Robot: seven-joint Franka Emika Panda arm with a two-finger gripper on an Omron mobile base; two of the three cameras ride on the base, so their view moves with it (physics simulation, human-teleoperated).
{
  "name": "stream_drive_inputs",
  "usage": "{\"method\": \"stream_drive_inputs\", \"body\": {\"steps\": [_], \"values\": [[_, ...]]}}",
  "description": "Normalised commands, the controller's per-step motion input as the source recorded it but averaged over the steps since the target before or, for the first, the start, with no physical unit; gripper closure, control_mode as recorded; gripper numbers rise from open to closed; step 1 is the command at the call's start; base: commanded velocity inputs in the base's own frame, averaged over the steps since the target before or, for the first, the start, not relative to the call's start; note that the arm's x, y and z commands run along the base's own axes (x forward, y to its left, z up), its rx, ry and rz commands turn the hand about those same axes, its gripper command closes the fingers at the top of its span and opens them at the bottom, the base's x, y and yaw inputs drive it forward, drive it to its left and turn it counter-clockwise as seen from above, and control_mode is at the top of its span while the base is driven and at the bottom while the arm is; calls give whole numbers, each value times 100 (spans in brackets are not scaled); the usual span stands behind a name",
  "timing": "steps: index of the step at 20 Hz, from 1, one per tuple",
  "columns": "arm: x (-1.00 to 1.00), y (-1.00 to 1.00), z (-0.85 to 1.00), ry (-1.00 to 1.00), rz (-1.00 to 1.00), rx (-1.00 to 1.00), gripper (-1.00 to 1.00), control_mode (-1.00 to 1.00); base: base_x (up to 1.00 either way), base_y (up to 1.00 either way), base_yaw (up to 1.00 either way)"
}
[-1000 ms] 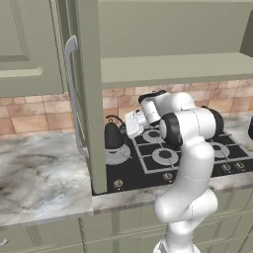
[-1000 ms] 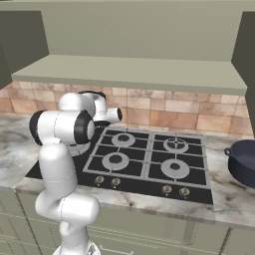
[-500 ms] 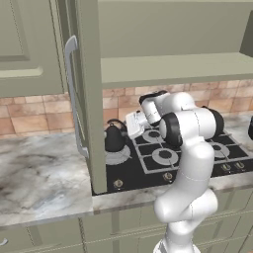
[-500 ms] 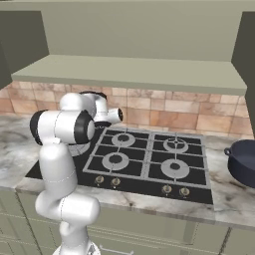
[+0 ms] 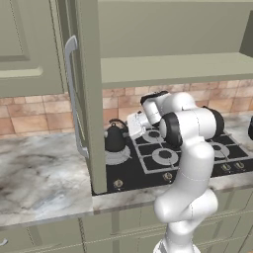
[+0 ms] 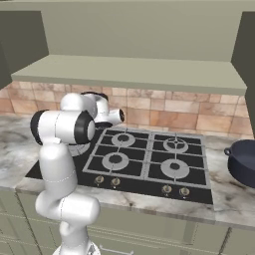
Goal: Pick the kettle from the cabinet and place it on a stove burner. Then pick the pot from the counter and place it on another stove burner. Finally, turn both burners on.
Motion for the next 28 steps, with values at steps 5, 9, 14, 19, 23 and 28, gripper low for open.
{"method": "stream_drive_inputs", "body": {"steps": [5, 9, 14, 19, 23, 28], "values": [[0, -10, 0, 5, 0, 0, -100, -100, 0, 0, 0], [0, -16, -1, 4, 0, 0, -100, -100, 0, 0, 0], [-5, -20, -2, 2, 0, 0, -100, -100, 0, 0, 0], [-8, -23, 0, 1, 1, 2, -100, -100, 0, 0, 0], [-13, -25, 0, 0, 1, 3, -100, -100, 0, 0, 0], [-15, -27, 0, 0, 1, 3, -100, -100, 0, 0, 0]]}}
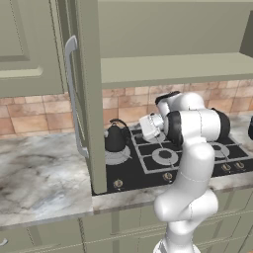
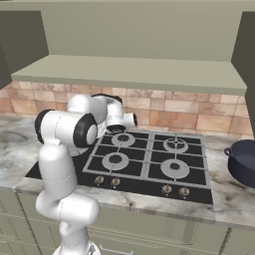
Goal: Pick the kettle from the cabinet and place it on a stove burner. Then pick the pot from the counter and place it on another stove burner. Finally, turn both burners on.
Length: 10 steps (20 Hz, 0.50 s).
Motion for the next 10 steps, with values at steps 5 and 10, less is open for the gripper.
{"method": "stream_drive_inputs", "body": {"steps": [5, 10], "values": [[-21, -34, 0, 0, 0, 1, -100, -100, 0, 0, 0], [-25, -36, 3, -4, 0, 0, -100, -100, 0, 0, 0]]}}
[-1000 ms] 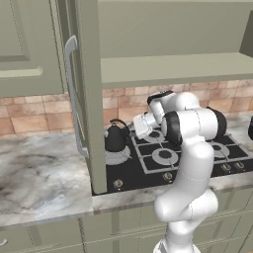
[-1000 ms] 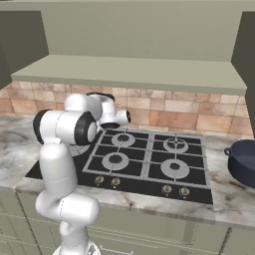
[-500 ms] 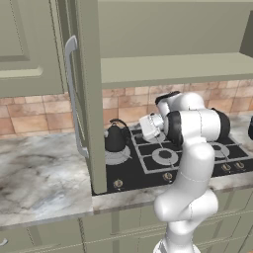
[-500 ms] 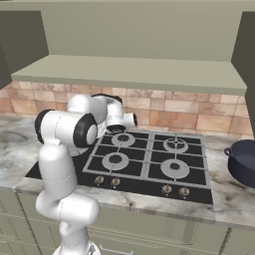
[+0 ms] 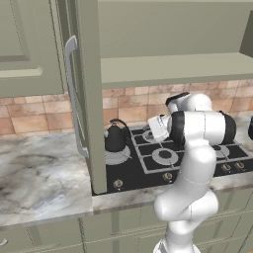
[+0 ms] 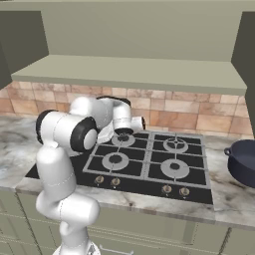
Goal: Pick the kettle from the cabinet and place it on a stove burner. Then pick the pot from the counter and place it on another stove burner. Finally, turn both burners on.
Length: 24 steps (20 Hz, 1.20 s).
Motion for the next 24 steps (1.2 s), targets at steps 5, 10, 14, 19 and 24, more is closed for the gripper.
{"method": "stream_drive_inputs", "body": {"steps": [5, 10, 14, 19, 24], "values": [[-30, -31, 11, -5, 0, -2, -100, -100, 0, 0, 0], [-37, -31, 22, -6, 0, -3, -100, -100, 0, 0, 0], [-37, -33, 26, -4, -1, -3, -100, -100, 0, 0, 0], [-37, -36, 22, -2, -5, -4, -100, -100, 0, 0, 0], [-36, -31, 19, -2, -6, -3, -100, -100, 0, 0, 0]]}}
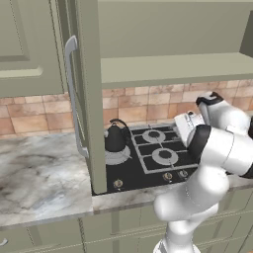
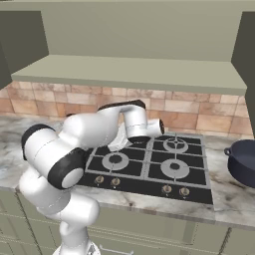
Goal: Pick the kettle from the cabinet and place it on a stove burner. Then pick the pot from the counter and place it on another stove burner. Finally, turn both burners on.
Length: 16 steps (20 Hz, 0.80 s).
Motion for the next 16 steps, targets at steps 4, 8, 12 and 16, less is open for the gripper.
{"method": "stream_drive_inputs", "body": {"steps": [4, 8, 12, 16], "values": [[-31, -22, 19, -1, -5, -2, -100, -100, 0, 0, 0], [-26, -16, 23, 0, -6, -6, -100, -100, 0, 0, 0], [-24, -18, 20, 0, -9, -6, -100, -100, 0, 0, 0], [-8, -2, 9, 1, -10, -3, -100, -100, 0, 0, 0]]}}
